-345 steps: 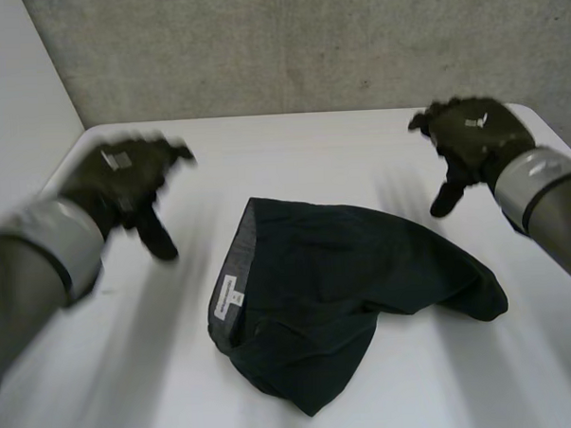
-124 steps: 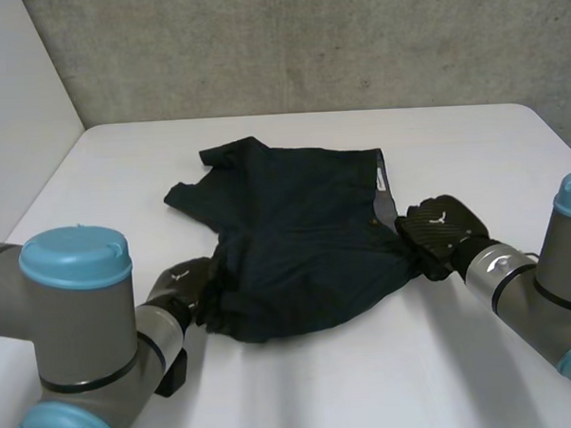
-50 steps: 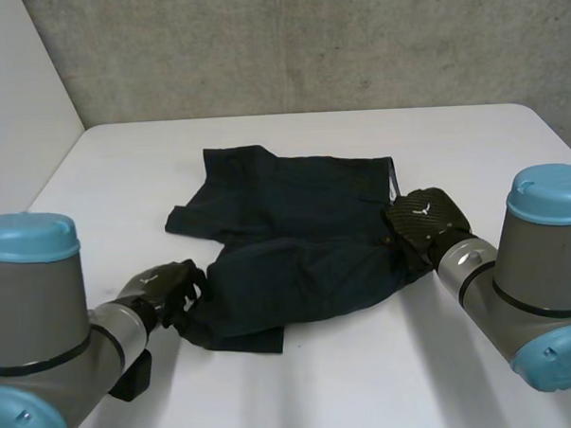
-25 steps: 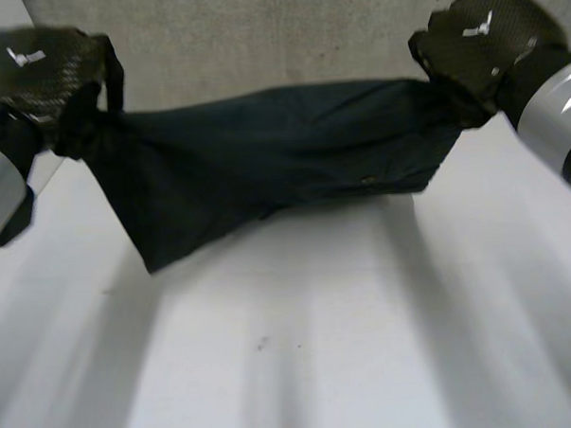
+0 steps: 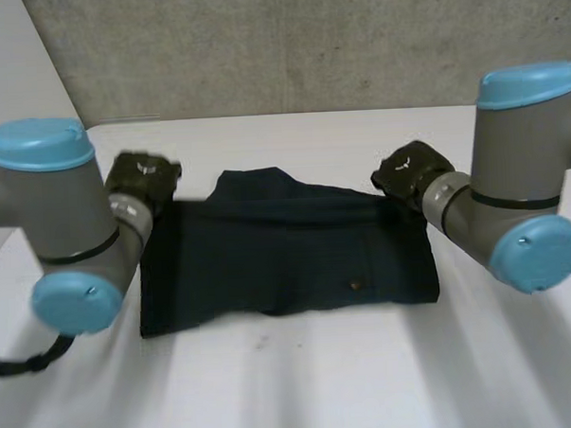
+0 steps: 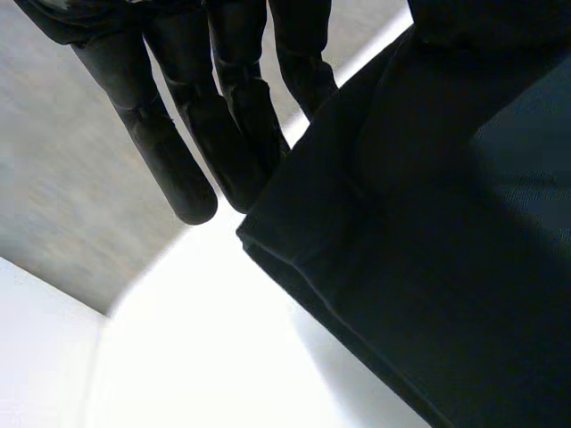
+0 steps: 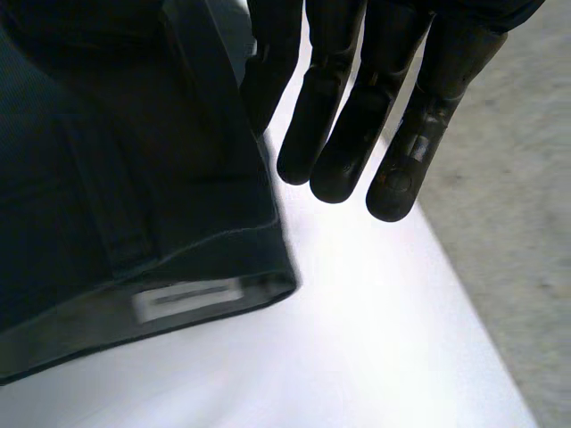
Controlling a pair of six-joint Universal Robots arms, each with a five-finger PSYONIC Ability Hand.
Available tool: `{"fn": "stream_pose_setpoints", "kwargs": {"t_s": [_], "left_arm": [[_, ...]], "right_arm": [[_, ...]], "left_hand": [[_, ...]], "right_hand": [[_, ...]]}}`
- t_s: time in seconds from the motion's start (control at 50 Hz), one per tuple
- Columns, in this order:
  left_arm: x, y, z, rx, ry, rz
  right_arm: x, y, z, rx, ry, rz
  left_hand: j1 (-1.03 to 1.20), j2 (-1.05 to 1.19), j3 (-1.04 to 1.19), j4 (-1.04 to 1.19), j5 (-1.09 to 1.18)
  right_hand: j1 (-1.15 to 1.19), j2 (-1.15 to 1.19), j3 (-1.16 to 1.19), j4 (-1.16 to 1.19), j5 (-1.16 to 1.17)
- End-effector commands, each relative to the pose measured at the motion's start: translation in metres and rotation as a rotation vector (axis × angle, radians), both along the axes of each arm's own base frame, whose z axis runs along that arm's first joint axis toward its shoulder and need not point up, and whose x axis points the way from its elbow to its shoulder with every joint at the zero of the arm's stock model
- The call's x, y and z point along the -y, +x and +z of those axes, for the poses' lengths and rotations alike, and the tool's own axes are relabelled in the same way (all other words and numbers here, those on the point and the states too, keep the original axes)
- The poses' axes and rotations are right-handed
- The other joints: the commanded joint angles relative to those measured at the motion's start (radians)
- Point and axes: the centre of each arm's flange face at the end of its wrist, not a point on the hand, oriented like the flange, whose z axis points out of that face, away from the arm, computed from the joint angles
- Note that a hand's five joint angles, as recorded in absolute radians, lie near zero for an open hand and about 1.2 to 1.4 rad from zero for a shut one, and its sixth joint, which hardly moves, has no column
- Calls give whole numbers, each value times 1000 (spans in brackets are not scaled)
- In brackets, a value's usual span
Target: Fold the shorts.
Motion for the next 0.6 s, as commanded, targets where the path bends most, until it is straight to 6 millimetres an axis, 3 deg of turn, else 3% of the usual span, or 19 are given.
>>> {"fn": "stream_pose_setpoints", "kwargs": {"t_s": [0.02,0.04,0.1,0.12,0.16,0.18,0.22,0.26,0.32,0.46,0.48,0.54,0.56,0.6], "left_arm": [[50,-28,72,-70,-445,-6],[56,-31,97,-101,-572,1],[61,-35,134,-173,-769,2],[59,-37,160,-229,-907,-5],[53,-35,186,-277,-1017,-4],[41,-30,212,-324,-1117,0],[31,-28,225,-347,-1159,-1],[25,-26,225,-356,-1147,-8],[23,-26,215,-368,-1099,-23],[18,-24,153,-331,-868,-60],[18,-24,144,-320,-841,-63],[15,-23,105,-270,-720,-68],[14,-23,98,-262,-697,-69],[11,-23,67,-222,-602,-75]], "right_arm": [[57,25,49,210,-398,-32],[61,27,63,246,-460,-26],[69,31,111,365,-657,-21],[67,31,154,473,-809,-14],[61,26,189,564,-922,-11],[53,20,218,646,-1006,-5],[47,16,233,692,-1038,4],[40,14,242,726,-1036,13],[40,16,233,708,-991,16],[47,23,164,577,-739,21],[48,24,145,548,-685,23],[52,26,112,504,-599,13],[54,27,88,474,-537,7],[55,28,61,435,-471,0]], "left_hand": [[256,201,207,198,255],[256,201,207,198,255],[256,201,207,198,255],[256,201,207,198,255],[256,201,207,198,255],[256,201,207,198,255],[256,201,207,198,255],[256,201,207,198,255],[256,201,207,198,255],[256,201,207,198,255],[256,201,207,198,255],[256,201,207,198,255],[256,201,207,198,255],[256,201,207,198,255]], "right_hand": [[442,222,217,203,233],[442,222,217,203,233],[442,222,217,203,233],[442,222,217,203,233],[442,222,217,203,233],[442,222,217,203,233],[442,222,217,203,233],[442,222,217,203,233],[442,222,217,203,233],[442,222,217,203,233],[442,222,217,203,233],[442,222,217,203,233],[442,222,217,203,233],[442,222,217,203,233]]}}
